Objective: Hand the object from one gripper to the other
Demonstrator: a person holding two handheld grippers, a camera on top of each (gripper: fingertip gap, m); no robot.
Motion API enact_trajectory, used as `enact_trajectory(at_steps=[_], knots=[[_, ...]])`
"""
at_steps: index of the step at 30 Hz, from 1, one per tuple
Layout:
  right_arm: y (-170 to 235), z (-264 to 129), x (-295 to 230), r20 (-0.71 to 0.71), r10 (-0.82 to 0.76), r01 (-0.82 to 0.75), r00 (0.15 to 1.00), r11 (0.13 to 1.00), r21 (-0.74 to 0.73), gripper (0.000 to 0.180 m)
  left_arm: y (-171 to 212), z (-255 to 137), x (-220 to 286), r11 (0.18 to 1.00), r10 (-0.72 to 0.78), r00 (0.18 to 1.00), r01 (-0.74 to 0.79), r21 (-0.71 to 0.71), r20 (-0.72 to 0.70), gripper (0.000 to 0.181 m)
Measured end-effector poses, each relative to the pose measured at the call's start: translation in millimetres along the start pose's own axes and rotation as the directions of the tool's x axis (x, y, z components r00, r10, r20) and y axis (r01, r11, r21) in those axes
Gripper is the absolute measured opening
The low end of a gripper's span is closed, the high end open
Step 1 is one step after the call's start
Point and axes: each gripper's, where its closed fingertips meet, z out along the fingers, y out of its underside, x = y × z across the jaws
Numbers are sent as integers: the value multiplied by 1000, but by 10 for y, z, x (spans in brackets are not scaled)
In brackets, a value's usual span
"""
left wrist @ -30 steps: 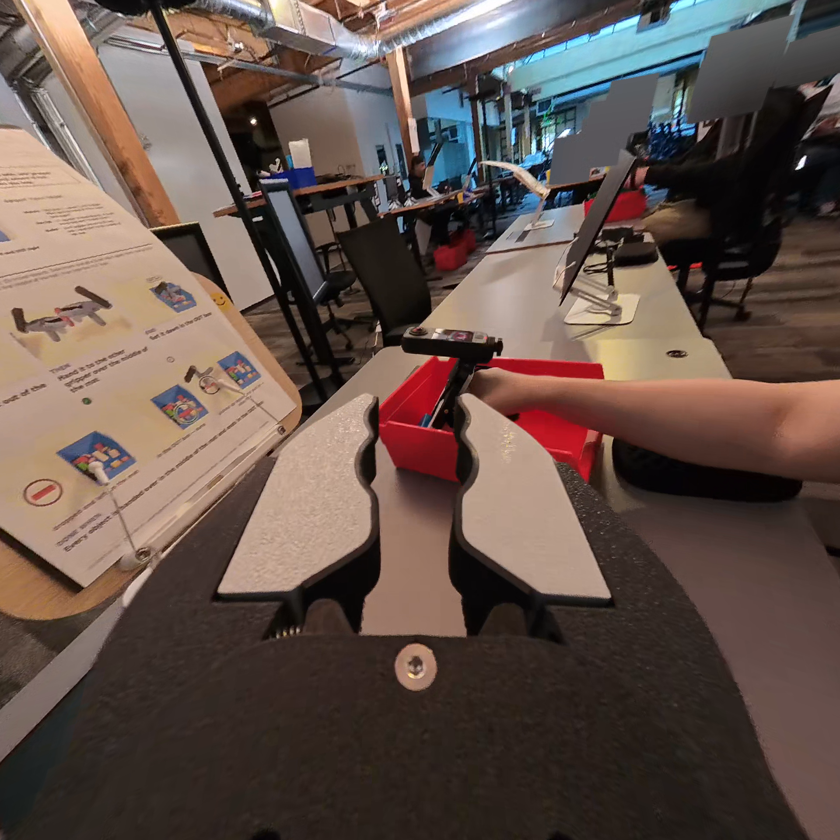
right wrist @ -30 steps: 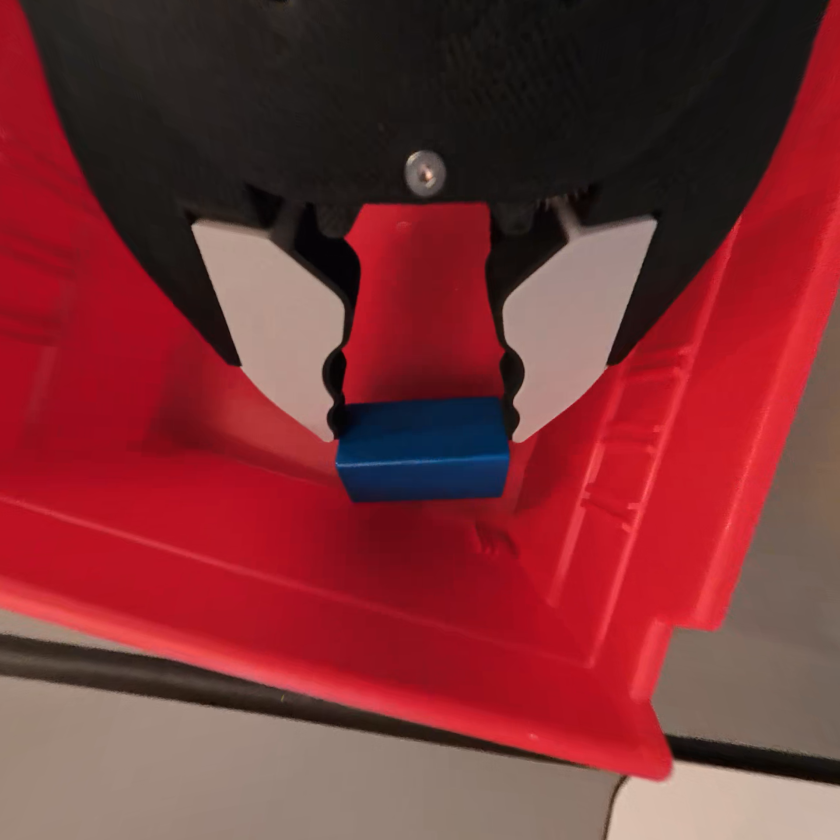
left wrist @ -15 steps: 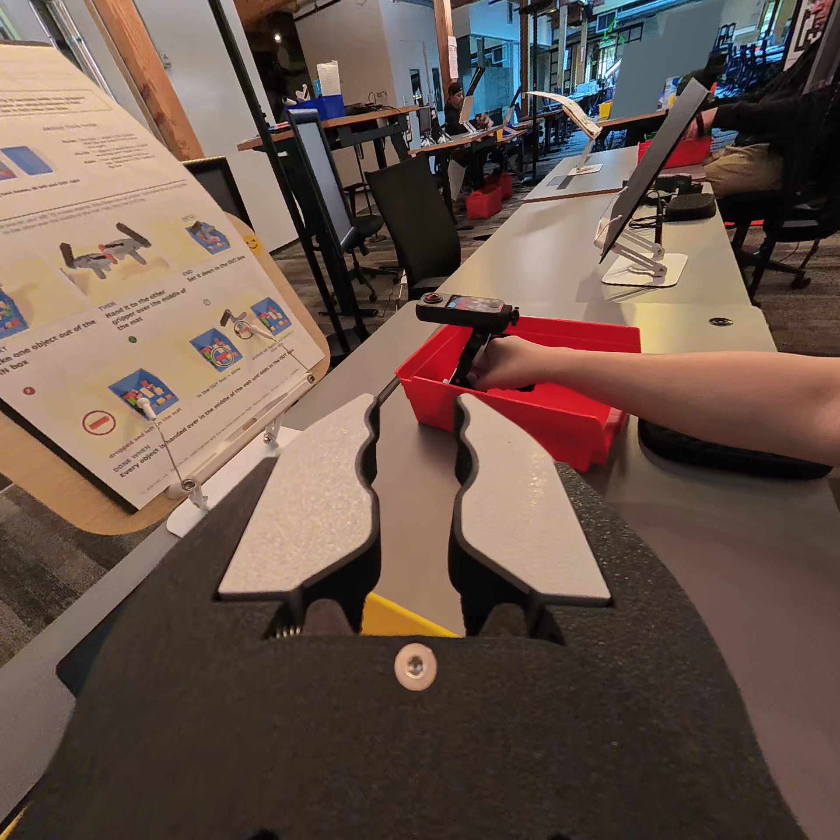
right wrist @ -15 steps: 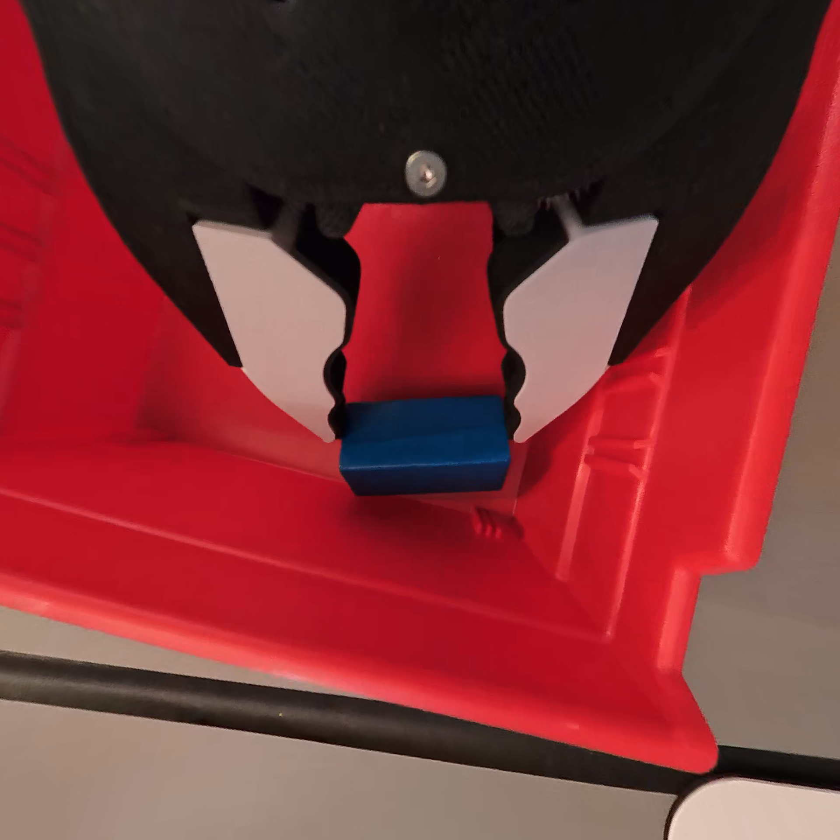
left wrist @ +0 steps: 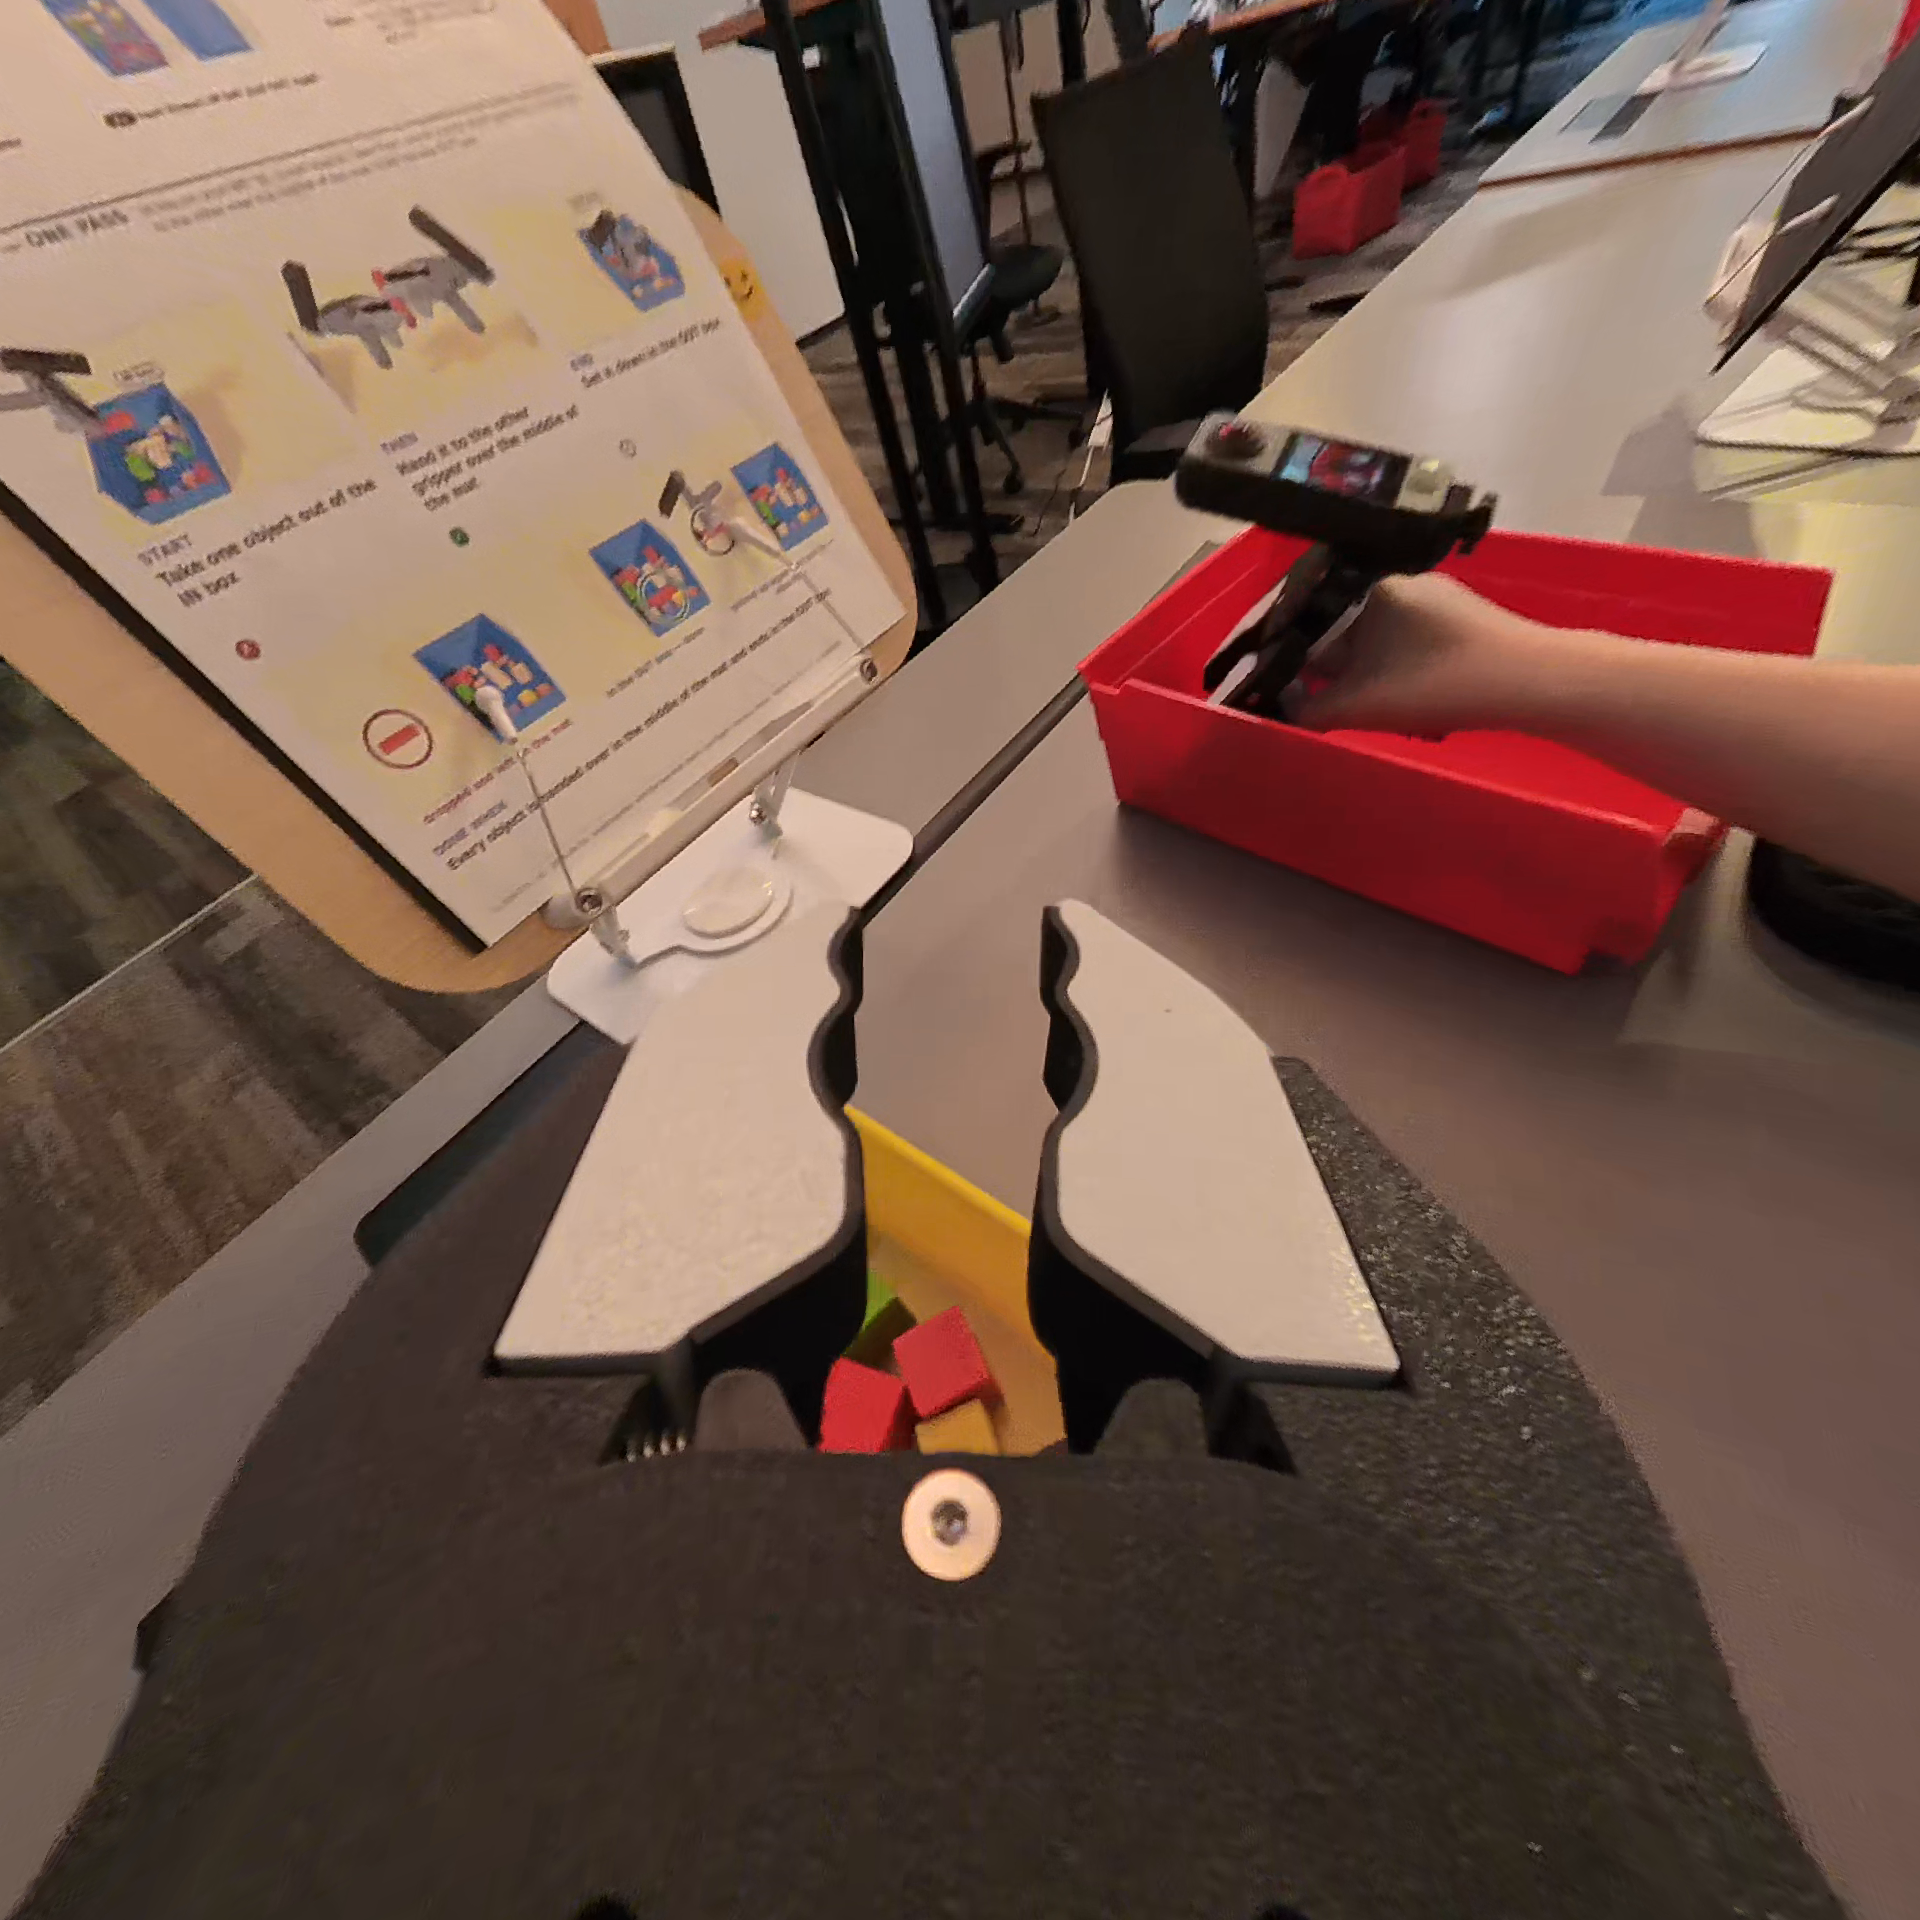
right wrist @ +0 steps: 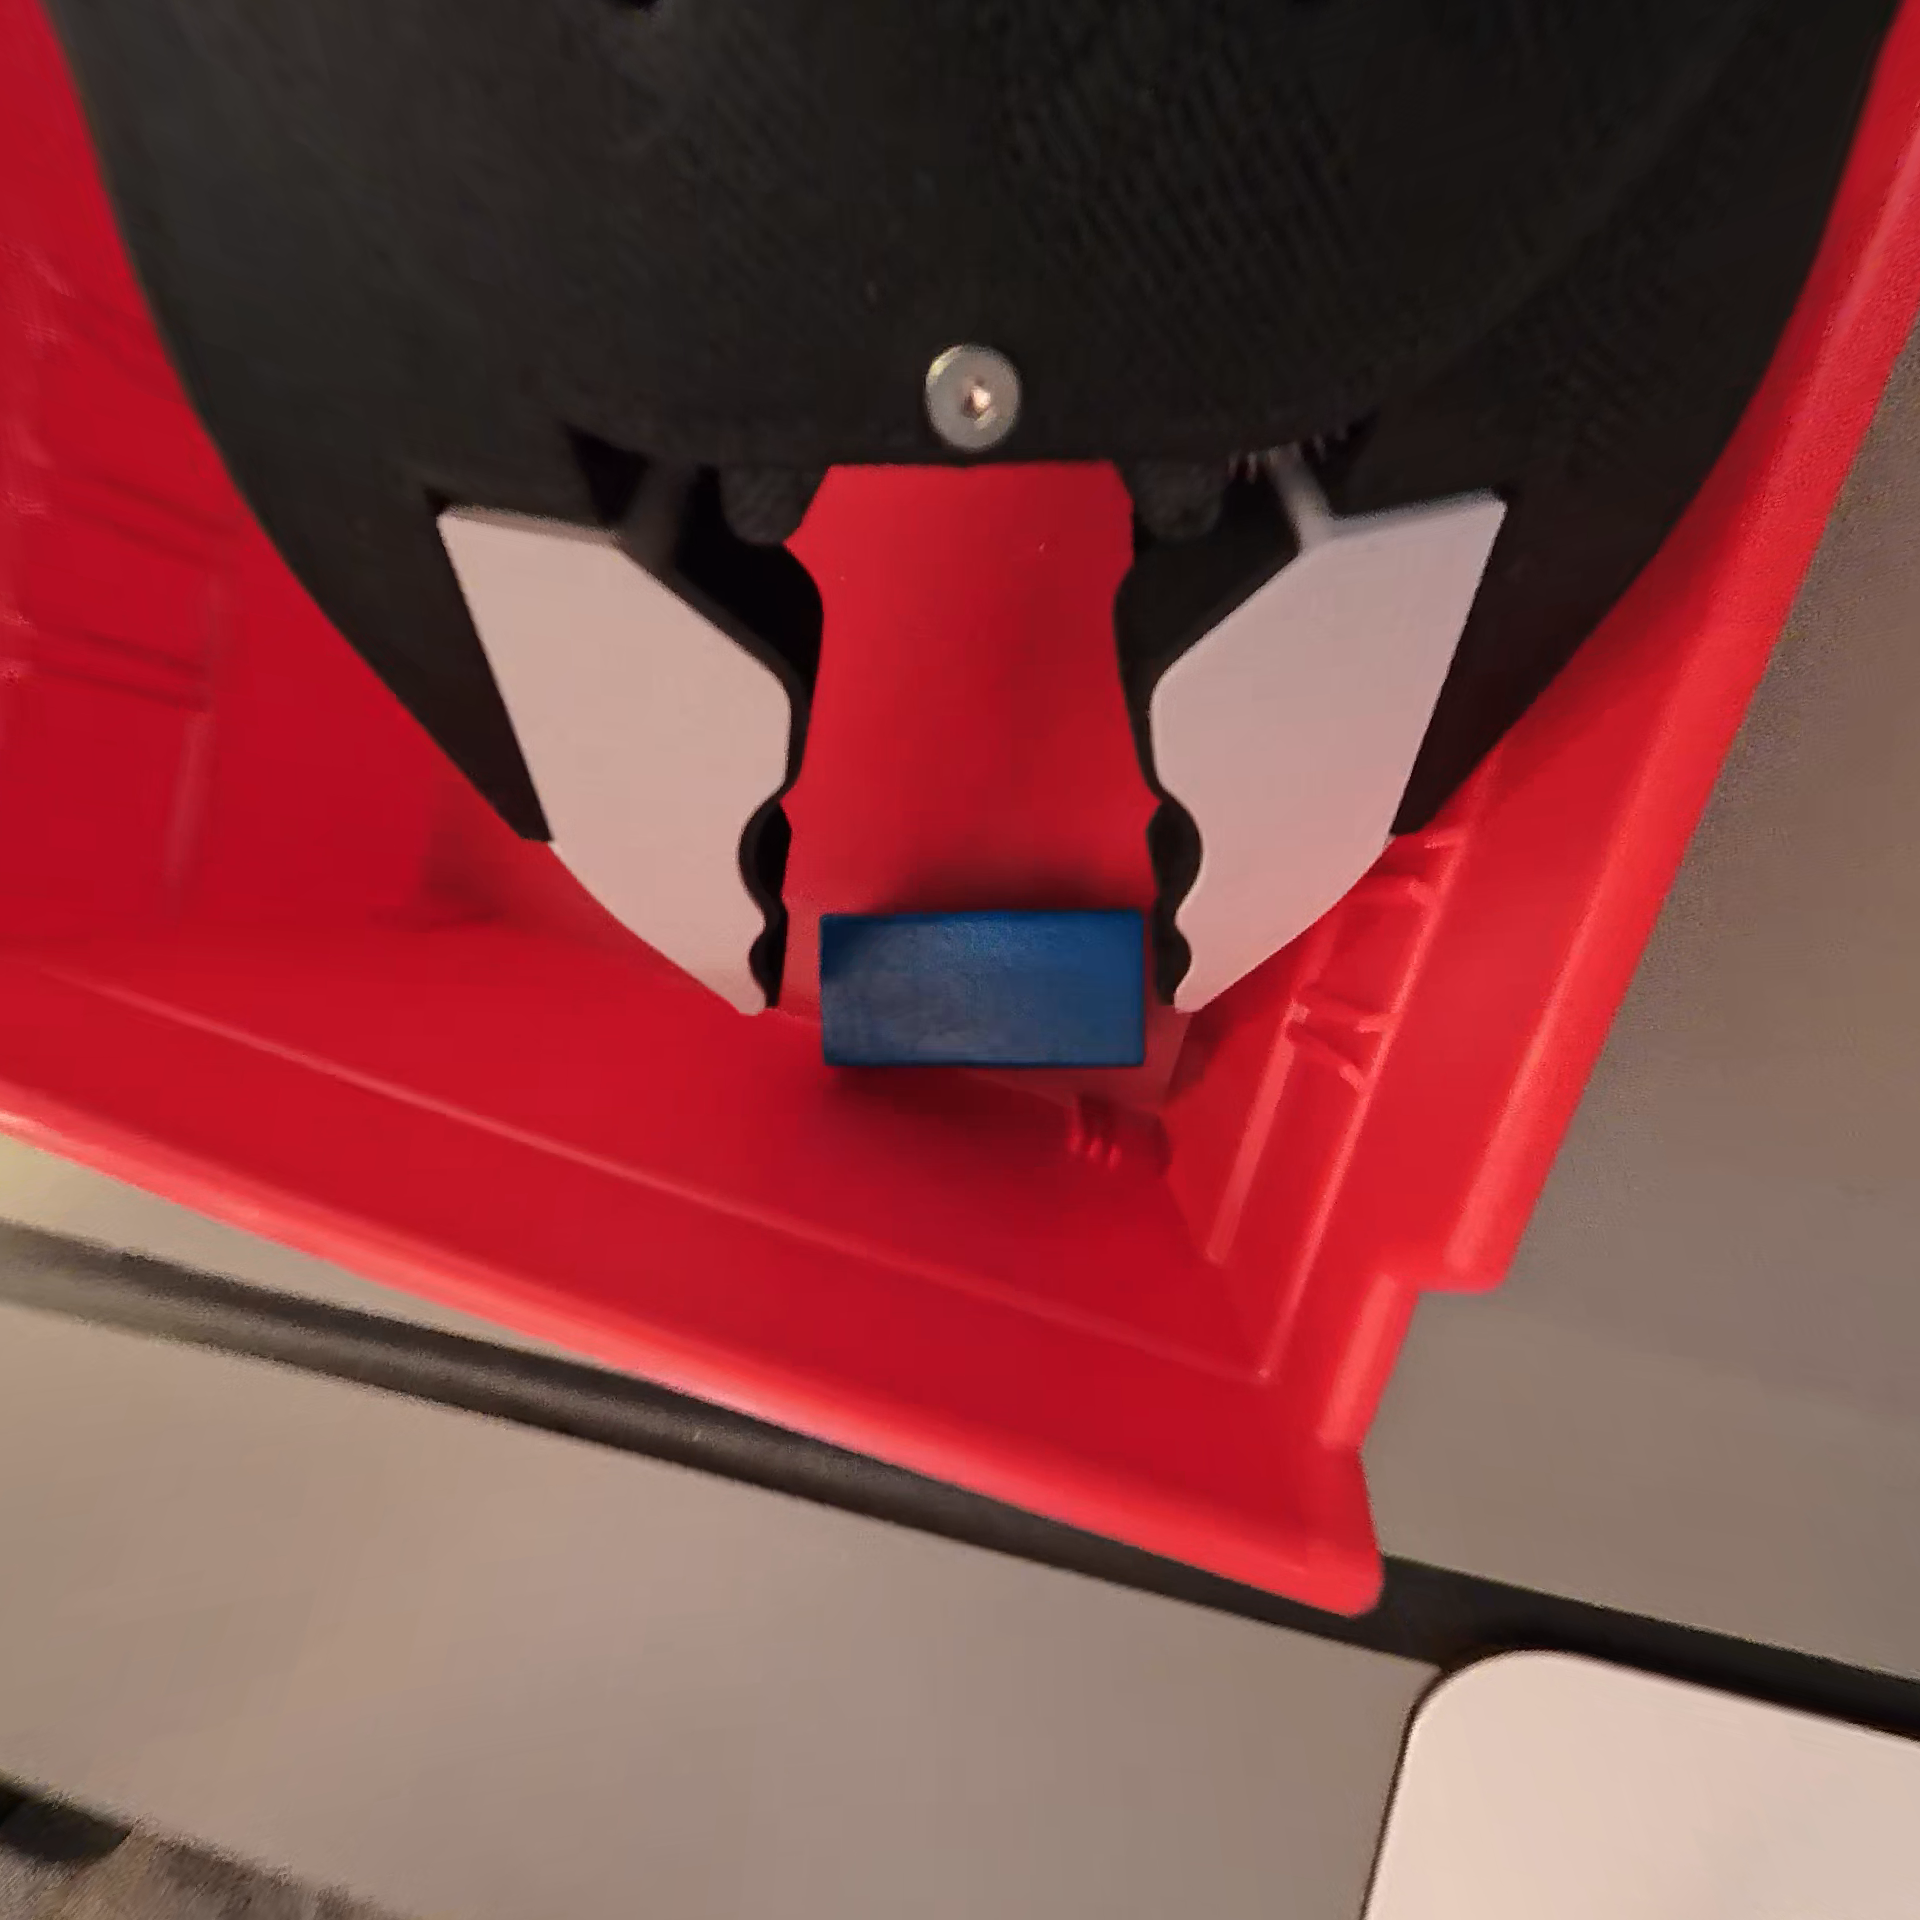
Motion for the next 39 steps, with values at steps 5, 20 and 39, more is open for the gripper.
enact_trajectory(at_steps=[5, 20, 39], knots=[[-183, -234, 52, -104, -71, 84, 992, 989, 126, 69, 154, -31, -107, 996, 14, 999, -9, -94, 52, 34], [-508, -1134, -64, -185, -156, 218, 970, 894, 392, 68, 917, -638, -544, 885, -46, 977, 136, -445, 207, 26], [-544, -1332, 135, 58, -91, 57, 994, 899, 434, 68, 2064, -583, -49, 494, -290, 923, 370, -787, 251, 37]])
